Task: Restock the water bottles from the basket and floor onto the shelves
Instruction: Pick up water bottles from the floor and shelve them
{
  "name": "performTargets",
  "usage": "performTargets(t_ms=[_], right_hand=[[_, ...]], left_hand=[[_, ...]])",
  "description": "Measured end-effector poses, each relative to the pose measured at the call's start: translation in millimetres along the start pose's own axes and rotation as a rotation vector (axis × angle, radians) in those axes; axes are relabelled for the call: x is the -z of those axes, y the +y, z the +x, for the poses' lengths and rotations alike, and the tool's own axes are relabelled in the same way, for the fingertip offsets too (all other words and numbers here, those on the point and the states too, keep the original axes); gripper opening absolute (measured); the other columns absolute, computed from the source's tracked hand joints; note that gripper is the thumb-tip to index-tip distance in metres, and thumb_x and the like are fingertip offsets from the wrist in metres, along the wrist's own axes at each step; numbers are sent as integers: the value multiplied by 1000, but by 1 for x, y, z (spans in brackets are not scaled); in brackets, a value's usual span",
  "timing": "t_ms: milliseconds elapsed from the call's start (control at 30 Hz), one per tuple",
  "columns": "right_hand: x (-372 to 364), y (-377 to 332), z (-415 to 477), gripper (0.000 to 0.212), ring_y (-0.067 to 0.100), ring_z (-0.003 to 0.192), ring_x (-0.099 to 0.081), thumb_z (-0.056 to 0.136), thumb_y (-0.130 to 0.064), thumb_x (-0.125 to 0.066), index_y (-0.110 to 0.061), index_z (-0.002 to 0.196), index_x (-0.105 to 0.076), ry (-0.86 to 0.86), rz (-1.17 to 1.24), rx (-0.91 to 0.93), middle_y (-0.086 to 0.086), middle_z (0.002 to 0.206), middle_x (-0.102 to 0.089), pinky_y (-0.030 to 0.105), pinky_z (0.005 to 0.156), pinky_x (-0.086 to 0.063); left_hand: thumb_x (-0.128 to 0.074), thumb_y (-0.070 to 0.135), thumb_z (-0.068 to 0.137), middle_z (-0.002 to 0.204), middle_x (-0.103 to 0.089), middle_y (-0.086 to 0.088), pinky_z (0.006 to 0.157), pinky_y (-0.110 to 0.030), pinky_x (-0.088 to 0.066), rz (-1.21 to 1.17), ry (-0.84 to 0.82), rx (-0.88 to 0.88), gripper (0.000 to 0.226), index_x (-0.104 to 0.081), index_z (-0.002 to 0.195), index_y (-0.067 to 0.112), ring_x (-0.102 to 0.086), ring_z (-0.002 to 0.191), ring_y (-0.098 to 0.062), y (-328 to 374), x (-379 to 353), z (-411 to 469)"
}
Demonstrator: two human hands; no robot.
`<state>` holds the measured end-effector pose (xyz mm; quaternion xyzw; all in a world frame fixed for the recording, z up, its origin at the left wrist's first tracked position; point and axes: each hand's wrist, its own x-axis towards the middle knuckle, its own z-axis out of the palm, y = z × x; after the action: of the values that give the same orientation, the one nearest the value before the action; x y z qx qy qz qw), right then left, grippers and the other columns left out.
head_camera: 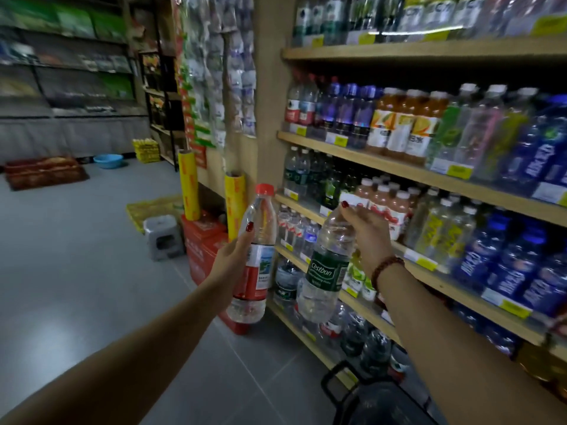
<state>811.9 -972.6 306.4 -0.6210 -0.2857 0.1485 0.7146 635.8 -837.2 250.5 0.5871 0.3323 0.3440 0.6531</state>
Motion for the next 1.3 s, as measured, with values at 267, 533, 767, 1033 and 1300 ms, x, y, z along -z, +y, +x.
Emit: performTargets(t_ms=[267, 533, 767, 1033, 1300], right_hand=[[-62, 32, 96, 26, 22, 74, -66, 89, -28, -65, -2, 88, -70, 13, 4, -28, 9, 80, -70, 35, 71, -55], [-119, 69, 195, 26, 10, 72, -65, 89, -31, -65, -7, 96, -71, 133, -41, -59, -2, 81, -71, 26, 65, -49], [-151, 93, 264, 27, 8, 74, -65, 90, -28, -63, -4, 99, -70, 252, -99, -87, 1, 90, -72, 23, 65, -47], [-153, 131, 343, 22, 12, 72, -68, 90, -20, -63, 0, 96, -70, 326, -132, -143, 7, 88, -72, 24, 62, -54], [-136, 161, 456, 16, 12, 72, -61, 89, -24, -65, -9, 84, -70, 363, -145, -148, 0, 77, -68, 19, 59, -46]], left_hand=[[-47, 61, 89, 92, -75, -3, 76, -38, -58, 38, -30, 4, 45, -66, 103, 23, -73, 85, -21, 0, 22, 113], [-53, 57, 89, 100, -72, -16, 88, -51, -55, 26, -105, 18, 36, -67, 94, 24, -69, 95, -34, 2, 43, 257], [-56, 65, 79, 103, -73, -9, 91, -50, -54, 2, -257, 89, 47, -67, 101, 25, -70, 94, -29, 2, 41, 363], [-59, 59, 85, 96, -75, -6, 86, -47, -57, 55, -338, 128, 41, -69, 104, 25, -73, 88, -24, -26, 8, 457], [-56, 53, 90, 92, -76, -7, 79, -43, -59, 108, -376, 178, 38, -67, 106, 21, -74, 83, -24, -42, -37, 546]])
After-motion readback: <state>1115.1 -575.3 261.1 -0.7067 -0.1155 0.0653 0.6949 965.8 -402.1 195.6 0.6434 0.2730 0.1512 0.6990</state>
